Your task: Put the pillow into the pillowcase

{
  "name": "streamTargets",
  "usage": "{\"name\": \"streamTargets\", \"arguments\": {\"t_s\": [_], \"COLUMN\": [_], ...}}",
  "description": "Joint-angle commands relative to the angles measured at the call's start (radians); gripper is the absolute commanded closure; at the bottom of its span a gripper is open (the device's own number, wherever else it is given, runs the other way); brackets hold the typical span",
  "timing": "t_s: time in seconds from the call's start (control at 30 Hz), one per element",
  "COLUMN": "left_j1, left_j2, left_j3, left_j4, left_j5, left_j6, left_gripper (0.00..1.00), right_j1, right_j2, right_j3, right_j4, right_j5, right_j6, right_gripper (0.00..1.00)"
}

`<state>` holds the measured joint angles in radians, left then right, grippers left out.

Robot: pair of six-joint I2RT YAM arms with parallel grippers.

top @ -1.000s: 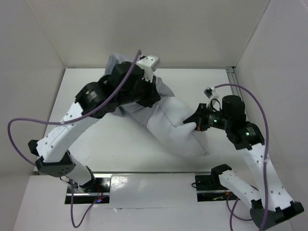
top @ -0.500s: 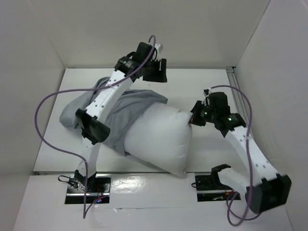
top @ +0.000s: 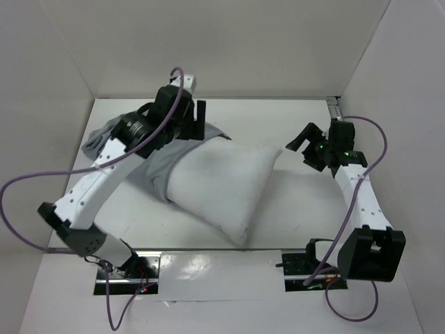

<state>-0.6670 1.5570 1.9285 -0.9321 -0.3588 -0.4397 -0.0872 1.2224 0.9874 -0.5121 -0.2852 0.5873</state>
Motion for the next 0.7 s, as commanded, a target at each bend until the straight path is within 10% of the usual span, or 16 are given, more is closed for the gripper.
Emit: {"name": "streamTargets", "arguments": {"t_s": [0.0, 0.5, 0.6, 0.67], "left_j1": [-0.028, 0.107, 0.127, 0.127], "left_j2": [-0.097, -0.233, -0.233, -0.242], "left_j3": [-0.202, -0.666, -0.686, -0.686], "left_j4": [-0.062, 0.05, 0.076, 0.076], "left_j5": [-0.193, -0.194, -0.161, -0.14], "left_j6": [-0.131, -0.277, -0.268, -0.257], "left_gripper": [0.16, 0.15, 0.22, 0.46], "right_j1": [-0.013, 0.32, 0.445, 0.503], "right_j2": [-0.107, -0.301, -0.291, -0.242], "right_j3": [0.01, -0.254, -0.279, -0.293], "right_j4": [-0.074, -0.083, 0.012, 0.103], "right_j5": [-0.073, -0.342, -0.275, -0.238], "right_j6": [-0.101, -0.086, -0.012, 0.015], "right_gripper": [0.01, 0.0, 0.0, 0.0]}}
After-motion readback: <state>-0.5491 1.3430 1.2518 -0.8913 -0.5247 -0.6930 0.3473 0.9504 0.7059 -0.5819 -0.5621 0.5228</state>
